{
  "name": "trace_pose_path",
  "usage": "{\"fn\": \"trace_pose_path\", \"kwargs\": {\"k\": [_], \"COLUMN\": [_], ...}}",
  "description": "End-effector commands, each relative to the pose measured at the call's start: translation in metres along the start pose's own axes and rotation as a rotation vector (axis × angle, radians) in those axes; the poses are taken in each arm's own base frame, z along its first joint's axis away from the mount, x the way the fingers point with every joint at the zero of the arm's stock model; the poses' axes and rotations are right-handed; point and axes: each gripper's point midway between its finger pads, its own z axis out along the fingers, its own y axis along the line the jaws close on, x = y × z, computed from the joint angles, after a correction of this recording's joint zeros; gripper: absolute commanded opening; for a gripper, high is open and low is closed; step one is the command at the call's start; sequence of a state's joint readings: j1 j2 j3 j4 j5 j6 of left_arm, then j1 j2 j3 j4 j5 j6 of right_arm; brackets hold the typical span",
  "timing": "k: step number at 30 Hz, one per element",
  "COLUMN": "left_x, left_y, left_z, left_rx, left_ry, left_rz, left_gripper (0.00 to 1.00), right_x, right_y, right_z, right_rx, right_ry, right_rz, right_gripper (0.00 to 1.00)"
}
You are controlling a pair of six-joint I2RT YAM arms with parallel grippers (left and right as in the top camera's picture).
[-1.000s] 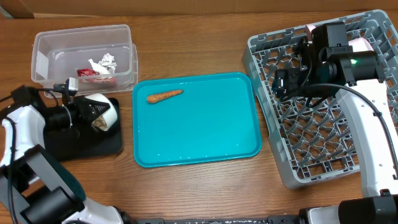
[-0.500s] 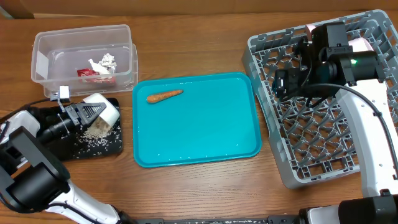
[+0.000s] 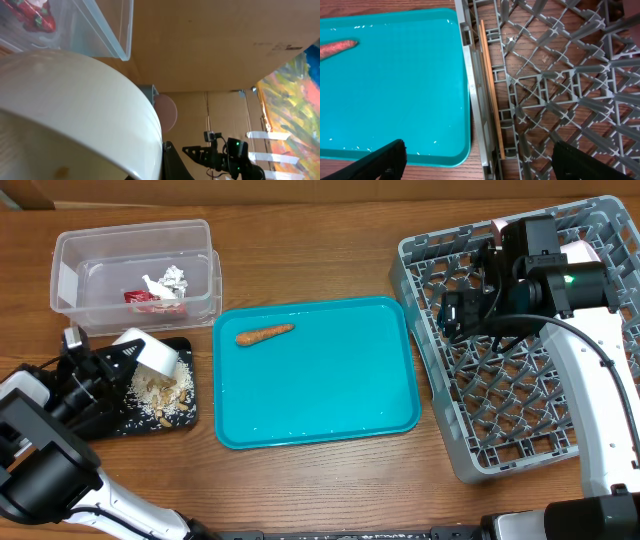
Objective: Sort waste into correct bins and load items into the dishwasher
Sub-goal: 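Tip the white bowl to dump the food onto the black tray, then carry the empty bowl back and set it on the blue tray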
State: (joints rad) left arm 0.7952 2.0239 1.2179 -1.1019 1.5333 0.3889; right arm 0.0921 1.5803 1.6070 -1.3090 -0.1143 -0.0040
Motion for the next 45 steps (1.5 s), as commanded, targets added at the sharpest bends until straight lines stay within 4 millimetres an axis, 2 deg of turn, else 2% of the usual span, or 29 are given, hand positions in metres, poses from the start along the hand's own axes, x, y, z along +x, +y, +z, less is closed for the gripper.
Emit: {"fn": "trace_pose_path", "kwargs": {"k": [1,16,17,20,22,26,36,41,45], "left_x": [-0.003,0.001,0.002,0.015,0.023,0.029,0.05,0.086,0.118], "left_y": [0.0,0.002,0.002,0.029,0.032,0.01,-0.042,-0.039,-0.02], "left_z": [-0.004,-0.004,-0.004,-0.006,-0.004,0.011,0.048,0.084,0.121], "left_rx": [0.027,0.011,0.005,-0.163,-0.203,-0.124,-0.16,-0.258,-0.378], "left_ry": [-0.024,-0.017,-0.014,0.071,0.119,0.144,0.355,0.58,0.739], "left_rz": [-0.052,-0.082,-0.044,0.015,0.061,0.14,0.369,0.438,0.454], "left_gripper": [0.04,0.04,0.04,0.04,0.04,0.04,0.04,0.04,0.04], "right_x": [-0.005,-0.005,-0.005,-0.005,-0.005,-0.008,-0.007,-0.008,-0.008], "right_y": [-0.001,-0.001,-0.001,-0.001,-0.001,-0.001,-0.001,-0.001,-0.001], "right_z": [-0.004,-0.004,-0.004,-0.004,-0.004,-0.004,-0.004,-0.004,-0.004], "right_rx": [0.008,0.009,0.008,0.009,0.009,0.008,0.008,0.007,0.007], "right_ry": [-0.022,-0.022,-0.022,-0.022,-0.023,-0.034,-0.033,-0.037,-0.037], "right_rz": [0.0,0.0,0.0,0.0,0.0,-0.002,-0.002,-0.002,-0.002], "right_gripper": [0.95,0.95,0.95,0.95,0.95,0.95,0.95,0.95,0.95]}}
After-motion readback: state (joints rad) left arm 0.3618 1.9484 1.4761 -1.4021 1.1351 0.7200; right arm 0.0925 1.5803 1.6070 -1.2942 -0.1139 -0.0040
